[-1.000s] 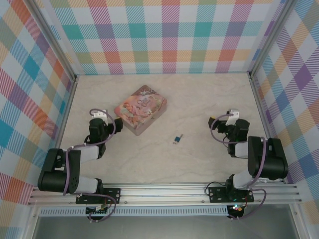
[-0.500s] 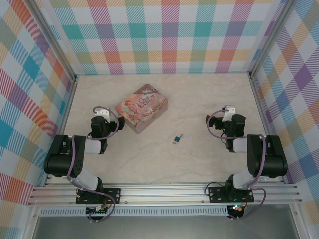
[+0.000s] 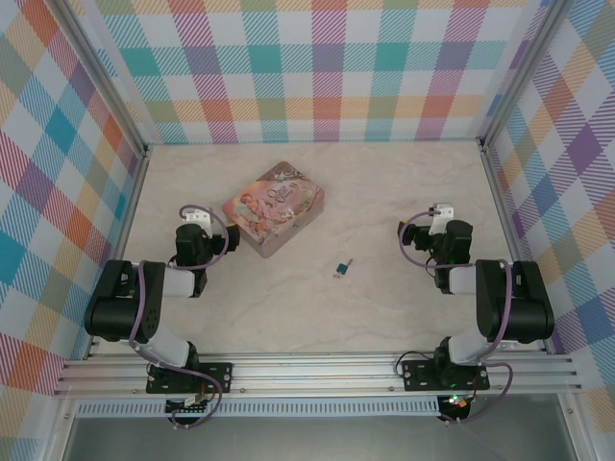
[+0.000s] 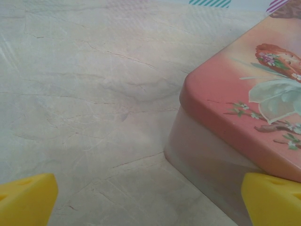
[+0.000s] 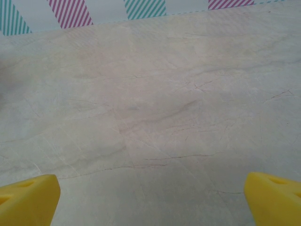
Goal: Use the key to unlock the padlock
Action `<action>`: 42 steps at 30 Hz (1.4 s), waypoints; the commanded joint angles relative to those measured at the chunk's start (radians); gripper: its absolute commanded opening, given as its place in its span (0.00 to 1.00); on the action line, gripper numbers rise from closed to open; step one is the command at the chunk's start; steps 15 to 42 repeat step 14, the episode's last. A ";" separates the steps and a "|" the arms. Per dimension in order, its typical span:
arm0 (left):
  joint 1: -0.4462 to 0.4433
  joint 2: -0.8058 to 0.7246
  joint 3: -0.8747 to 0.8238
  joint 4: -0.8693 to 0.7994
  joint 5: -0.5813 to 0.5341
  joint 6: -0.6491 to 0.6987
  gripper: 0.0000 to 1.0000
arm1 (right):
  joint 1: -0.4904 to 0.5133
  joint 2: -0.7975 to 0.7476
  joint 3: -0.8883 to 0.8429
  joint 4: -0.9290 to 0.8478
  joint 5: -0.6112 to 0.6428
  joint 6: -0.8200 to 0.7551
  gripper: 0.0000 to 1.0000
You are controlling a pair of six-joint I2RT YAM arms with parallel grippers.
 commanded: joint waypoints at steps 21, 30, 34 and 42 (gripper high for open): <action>0.014 -0.001 0.008 0.003 -0.002 0.005 1.00 | 0.019 -0.005 0.023 -0.013 0.021 -0.026 1.00; 0.014 -0.001 0.008 0.003 -0.002 0.005 1.00 | 0.019 -0.005 0.023 -0.013 0.021 -0.026 1.00; 0.014 -0.001 0.008 0.003 -0.002 0.005 1.00 | 0.019 -0.005 0.023 -0.013 0.021 -0.026 1.00; 0.014 -0.001 0.008 0.003 -0.002 0.005 1.00 | 0.019 -0.005 0.023 -0.013 0.021 -0.026 1.00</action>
